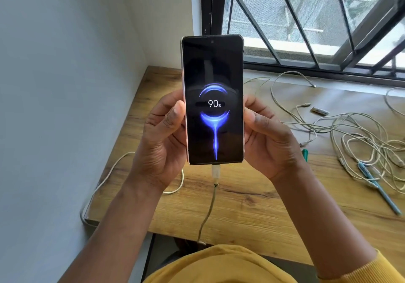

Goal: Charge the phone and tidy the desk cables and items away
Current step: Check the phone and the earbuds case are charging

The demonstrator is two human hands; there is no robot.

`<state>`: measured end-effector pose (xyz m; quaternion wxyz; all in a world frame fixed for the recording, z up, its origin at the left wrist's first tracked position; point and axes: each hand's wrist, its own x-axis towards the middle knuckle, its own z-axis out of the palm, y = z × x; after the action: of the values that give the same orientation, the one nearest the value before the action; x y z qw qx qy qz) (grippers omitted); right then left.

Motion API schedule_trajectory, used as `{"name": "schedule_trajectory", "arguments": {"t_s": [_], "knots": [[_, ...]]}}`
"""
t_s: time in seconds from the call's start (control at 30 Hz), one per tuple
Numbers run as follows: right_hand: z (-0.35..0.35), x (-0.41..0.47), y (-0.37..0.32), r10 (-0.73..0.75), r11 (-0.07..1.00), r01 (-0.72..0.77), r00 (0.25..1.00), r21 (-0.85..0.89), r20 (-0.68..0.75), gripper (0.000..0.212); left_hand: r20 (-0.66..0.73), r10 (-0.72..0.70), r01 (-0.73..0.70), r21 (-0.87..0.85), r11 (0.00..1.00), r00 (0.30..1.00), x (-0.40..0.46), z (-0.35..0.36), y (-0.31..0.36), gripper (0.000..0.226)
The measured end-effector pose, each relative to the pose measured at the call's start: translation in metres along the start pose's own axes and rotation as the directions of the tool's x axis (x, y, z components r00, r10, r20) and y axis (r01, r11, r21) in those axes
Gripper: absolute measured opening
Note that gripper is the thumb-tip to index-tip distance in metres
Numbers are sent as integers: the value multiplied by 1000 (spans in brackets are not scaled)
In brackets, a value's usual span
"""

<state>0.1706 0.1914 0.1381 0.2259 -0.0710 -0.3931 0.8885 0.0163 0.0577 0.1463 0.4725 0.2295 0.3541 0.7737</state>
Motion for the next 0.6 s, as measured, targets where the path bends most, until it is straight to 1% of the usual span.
{"name": "schedule_trajectory", "arguments": {"t_s": [0.13,0.23,0.37,0.4,0.47,0.53,0.57,0.6], "knots": [[1,-1,0,-11,1000,10,1000,27,10,29,6,-6,6,-5,1000,1000,0,-1,-2,54],[-1,-2,2,-4,998,3,1000,57,8,32,15,3,-3,1,1000,1000,0,-4,-5,49],[-3,-3,7,0,998,0,1000,68,-6,34,-22,-2,2,-5,1000,1000,1,-13,-12,44],[-4,-3,9,5,998,-4,1000,68,-17,35,-45,-6,6,0,1000,999,1,-16,-14,47],[-7,-3,12,16,999,-13,999,53,-49,34,-89,-16,17,6,1000,996,2,-23,-18,64],[-10,-3,16,23,999,-20,995,30,-101,26,-123,-20,22,14,1000,992,2,-31,-21,77],[-12,-3,18,28,1000,-26,990,18,-135,21,-136,-23,27,25,999,990,3,-34,-23,78],[-15,-2,21,31,1000,-30,986,6,-165,20,-161,-22,30,45,999,987,3,-36,-26,75]]}}
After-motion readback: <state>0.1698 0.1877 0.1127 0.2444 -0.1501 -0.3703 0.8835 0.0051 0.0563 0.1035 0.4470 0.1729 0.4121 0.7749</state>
